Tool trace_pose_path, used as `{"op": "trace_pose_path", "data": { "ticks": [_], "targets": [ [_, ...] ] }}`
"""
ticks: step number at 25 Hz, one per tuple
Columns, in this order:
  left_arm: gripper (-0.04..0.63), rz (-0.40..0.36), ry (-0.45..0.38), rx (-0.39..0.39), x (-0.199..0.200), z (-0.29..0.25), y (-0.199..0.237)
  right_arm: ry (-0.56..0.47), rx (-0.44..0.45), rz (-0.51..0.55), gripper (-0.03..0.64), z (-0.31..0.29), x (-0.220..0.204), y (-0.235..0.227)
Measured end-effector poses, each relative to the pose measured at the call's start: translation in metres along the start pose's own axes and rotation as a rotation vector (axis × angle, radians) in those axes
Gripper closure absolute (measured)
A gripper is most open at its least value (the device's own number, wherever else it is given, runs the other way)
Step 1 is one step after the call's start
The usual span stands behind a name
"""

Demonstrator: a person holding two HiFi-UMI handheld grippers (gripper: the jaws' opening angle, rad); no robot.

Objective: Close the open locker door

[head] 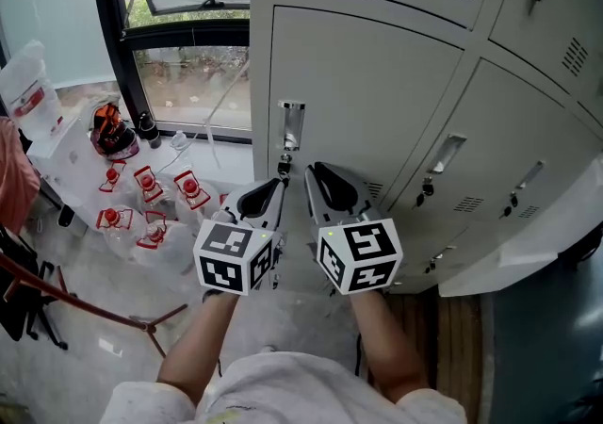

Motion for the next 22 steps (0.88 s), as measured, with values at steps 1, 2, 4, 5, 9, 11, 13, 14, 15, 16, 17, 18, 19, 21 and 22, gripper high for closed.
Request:
{"op": "trace_pose_path", "data": {
  "ticks": [1,2,4,5,9,11,13,14,15,16,17,18,19,21,22],
  "targets": [
    [0.588,0.000,0.002,-0.002,0.000,0.000,-0.005,0.003,0.000,0.002,0.580,0.005,-0.001,-0.001],
    [0.588,0.000,0.004,-0.003,-0.001,0.001,-0.010,0.007,-0.001,0.003,0.580,0.009,-0.002,-0.002],
    [0.588,0.002,0.010,-0.006,-0.002,0.002,-0.020,0.016,-0.003,0.000,0.581,0.018,-0.005,-0.005],
    [0.588,0.004,0.013,-0.007,-0.002,0.002,-0.024,0.021,-0.003,-0.001,0.581,0.023,-0.006,-0.007],
    [0.588,0.003,0.021,-0.009,-0.003,0.004,-0.044,0.030,-0.001,-0.003,0.586,0.041,-0.008,-0.012],
    [0.588,0.003,0.024,-0.008,-0.002,0.006,-0.053,0.030,0.002,-0.004,0.591,0.050,-0.008,-0.015],
    [0.588,-0.002,0.027,-0.009,-0.001,0.006,-0.063,0.030,0.002,-0.006,0.596,0.060,-0.009,-0.018],
    [0.588,-0.006,0.028,-0.009,0.000,0.006,-0.068,0.030,0.003,-0.008,0.598,0.065,-0.009,-0.020],
    [0.588,-0.010,0.029,-0.010,0.000,0.006,-0.073,0.030,0.005,-0.009,0.602,0.069,-0.010,-0.021],
    [0.588,-0.013,0.030,-0.011,0.001,0.006,-0.077,0.030,0.007,-0.009,0.604,0.074,-0.011,-0.022],
    [0.588,-0.017,0.030,-0.012,0.001,0.005,-0.082,0.030,0.008,-0.009,0.606,0.078,-0.012,-0.023],
    [0.588,-0.020,0.031,-0.013,0.002,0.005,-0.087,0.030,0.009,-0.008,0.608,0.083,-0.013,-0.025],
    [0.588,-0.023,0.032,-0.017,0.002,0.004,-0.093,0.029,0.008,-0.009,0.610,0.088,-0.014,-0.027],
    [0.588,-0.031,0.036,-0.025,0.003,0.002,-0.104,0.028,0.009,-0.015,0.612,0.097,-0.014,-0.033],
    [0.588,-0.036,0.039,-0.030,0.003,0.001,-0.110,0.027,0.009,-0.019,0.612,0.101,-0.014,-0.035]
  ]
}}
Point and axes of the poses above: the fingertips, and each gripper's own axes: z backward along the fingers, y to its left, x out of its top, the point moved 2 cm from there along z, backward along the fingers, and after that the axes turned 5 degrees about -z, right-handed, at the moved point
